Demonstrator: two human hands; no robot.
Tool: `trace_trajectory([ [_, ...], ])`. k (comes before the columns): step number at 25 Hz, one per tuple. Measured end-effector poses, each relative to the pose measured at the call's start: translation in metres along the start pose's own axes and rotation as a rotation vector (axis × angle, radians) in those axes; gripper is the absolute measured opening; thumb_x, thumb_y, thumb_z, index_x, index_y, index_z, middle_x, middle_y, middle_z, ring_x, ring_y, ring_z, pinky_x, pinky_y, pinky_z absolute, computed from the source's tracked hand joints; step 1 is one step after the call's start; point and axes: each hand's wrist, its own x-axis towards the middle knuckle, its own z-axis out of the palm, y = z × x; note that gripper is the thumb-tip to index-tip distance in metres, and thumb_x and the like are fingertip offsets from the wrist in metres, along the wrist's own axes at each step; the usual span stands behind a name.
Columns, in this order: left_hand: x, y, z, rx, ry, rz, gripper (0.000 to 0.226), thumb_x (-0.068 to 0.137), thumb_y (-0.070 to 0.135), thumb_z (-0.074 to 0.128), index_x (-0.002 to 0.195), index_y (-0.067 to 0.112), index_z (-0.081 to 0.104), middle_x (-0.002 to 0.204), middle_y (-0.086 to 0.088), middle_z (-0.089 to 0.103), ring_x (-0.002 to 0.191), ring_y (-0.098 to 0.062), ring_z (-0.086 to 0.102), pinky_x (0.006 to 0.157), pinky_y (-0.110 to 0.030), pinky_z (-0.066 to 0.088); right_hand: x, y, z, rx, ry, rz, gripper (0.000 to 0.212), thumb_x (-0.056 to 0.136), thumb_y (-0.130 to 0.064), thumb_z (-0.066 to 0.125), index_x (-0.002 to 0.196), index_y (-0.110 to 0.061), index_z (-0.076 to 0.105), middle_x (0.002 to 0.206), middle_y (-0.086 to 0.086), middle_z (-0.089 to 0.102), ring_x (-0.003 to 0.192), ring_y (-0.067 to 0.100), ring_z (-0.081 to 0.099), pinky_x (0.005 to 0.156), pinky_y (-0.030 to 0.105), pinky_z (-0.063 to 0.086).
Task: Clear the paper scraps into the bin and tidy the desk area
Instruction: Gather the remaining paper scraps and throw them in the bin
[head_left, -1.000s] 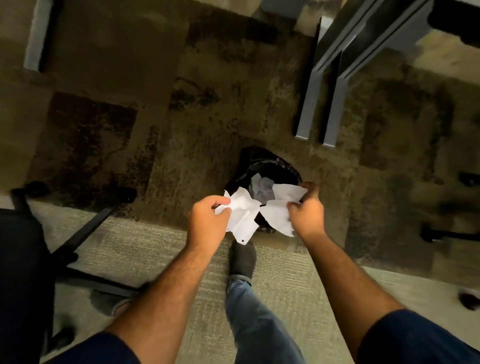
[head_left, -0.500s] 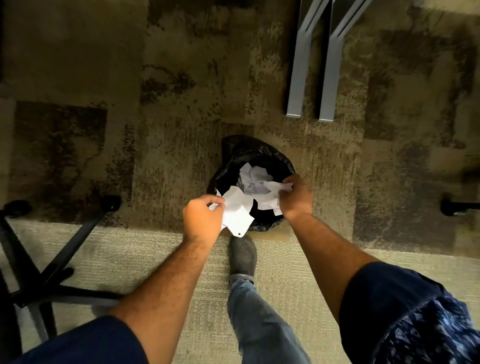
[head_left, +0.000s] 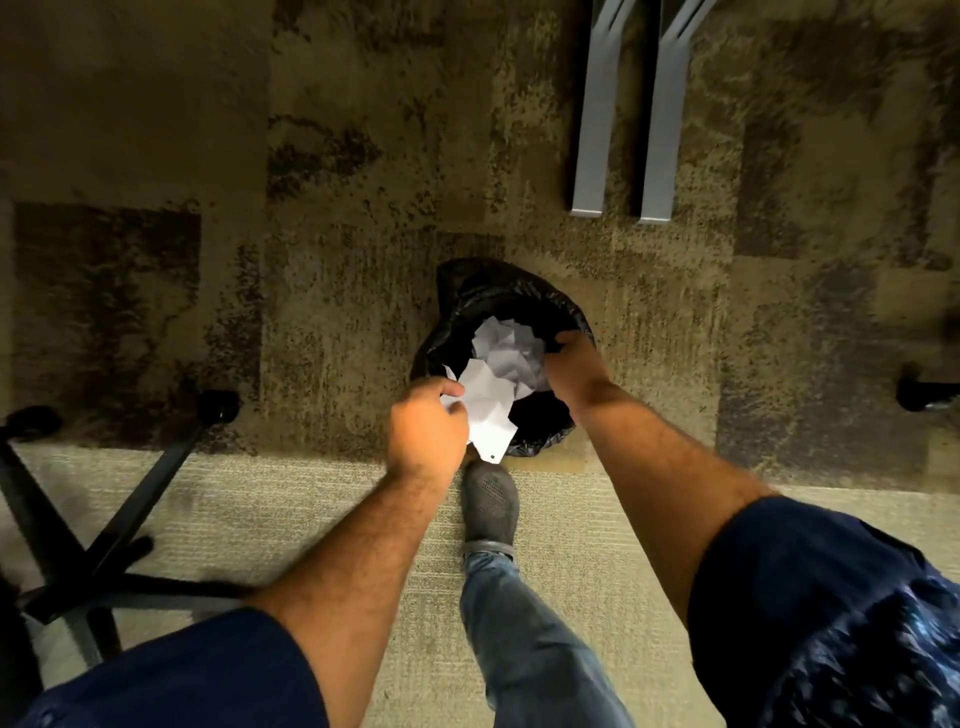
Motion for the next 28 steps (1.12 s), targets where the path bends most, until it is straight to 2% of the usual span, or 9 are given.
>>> trace_trajectory([
  [1,-0.002,0.005,0.006,0.025,-0.022,0.028,0.024,0.095,0.011,0.070,0.117,0.019,0.074,0.121,-0.006,0.074,0.077,-0.020,0.071,0.055,-0.026,0.054,-0.004,0.003,-0.007,0.045,-0.008,-0.013,0.031,0.102,-0.008,0.055,0.130,0.001,0.064,0.110,0.016,0.070,0.091,0.029,0.064,0.082,0.037,0.052],
  [3,-0.003,0.016,0.019,0.079,-0.094,0.097,0.031,0.096,0.012,0.068,0.127,0.017,0.070,0.133,-0.006,0.068,0.100,-0.025,0.072,0.079,-0.033,0.061,-0.019,0.008,-0.022,0.197,0.005,0.000,0.030,0.103,-0.007,0.057,0.132,-0.009,0.065,0.126,0.016,0.069,0.110,0.034,0.067,0.102,0.052,0.056],
  [5,0.003,0.027,0.032,0.102,-0.187,0.166,0.039,0.096,0.011,0.065,0.134,0.012,0.065,0.145,-0.007,0.059,0.124,-0.028,0.063,0.101,-0.032,0.052,-0.037,0.012,-0.034,0.294,0.022,0.020,0.022,0.105,-0.010,0.055,0.118,-0.023,0.067,0.118,0.009,0.072,0.114,0.036,0.069,0.105,0.059,0.054],
  [7,0.007,0.034,0.040,0.127,-0.265,0.192,0.041,0.095,0.009,0.062,0.135,0.011,0.063,0.150,-0.006,0.054,0.133,-0.027,0.056,0.108,-0.030,0.045,-0.055,0.017,-0.042,0.374,0.005,0.019,0.020,0.108,-0.010,0.052,0.111,-0.024,0.066,0.105,0.002,0.070,0.105,0.030,0.071,0.101,0.056,0.056],
  [11,0.006,0.034,0.036,0.156,-0.325,0.165,0.038,0.095,0.010,0.060,0.131,0.017,0.066,0.151,0.001,0.050,0.133,-0.024,0.056,0.110,-0.031,0.046,-0.085,0.020,-0.048,0.473,0.031,-0.024,0.026,0.103,-0.001,0.054,0.114,-0.019,0.070,0.105,0.001,0.071,0.096,0.018,0.066,0.084,0.037,0.053],
  [15,-0.003,0.013,0.009,0.097,-0.253,0.174,0.031,0.094,0.012,0.065,0.123,0.018,0.071,0.140,0.000,0.058,0.117,-0.023,0.064,0.095,-0.026,0.048,-0.109,0.002,-0.034,0.447,0.019,-0.086,0.026,0.102,-0.003,0.054,0.112,-0.020,0.072,0.102,-0.002,0.074,0.090,0.015,0.068,0.075,0.030,0.053],
  [20,-0.032,-0.019,-0.054,-0.060,-0.076,0.178,0.025,0.091,0.010,0.070,0.115,0.017,0.075,0.130,0.000,0.063,0.112,-0.020,0.064,0.097,-0.028,0.050,-0.155,-0.036,-0.004,0.371,0.015,-0.224,0.022,0.102,-0.005,0.059,0.119,-0.012,0.072,0.107,0.005,0.074,0.090,0.018,0.066,0.078,0.037,0.055],
  [23,-0.051,-0.053,-0.110,-0.152,0.032,0.170,0.025,0.090,0.006,0.069,0.112,0.016,0.076,0.130,0.002,0.063,0.112,-0.018,0.065,0.100,-0.030,0.050,-0.193,-0.071,0.031,0.369,-0.032,-0.325,0.021,0.102,-0.003,0.062,0.118,-0.013,0.072,0.104,0.006,0.072,0.084,0.016,0.064,0.071,0.029,0.053],
  [28,-0.091,-0.141,-0.209,-0.281,0.264,0.087,0.023,0.091,0.014,0.072,0.110,0.026,0.074,0.134,0.011,0.059,0.118,-0.010,0.061,0.096,-0.028,0.052,-0.266,-0.127,0.122,0.286,-0.177,-0.475,0.024,0.100,-0.002,0.063,0.110,-0.022,0.072,0.112,0.010,0.073,0.100,0.016,0.066,0.073,0.026,0.052],
])
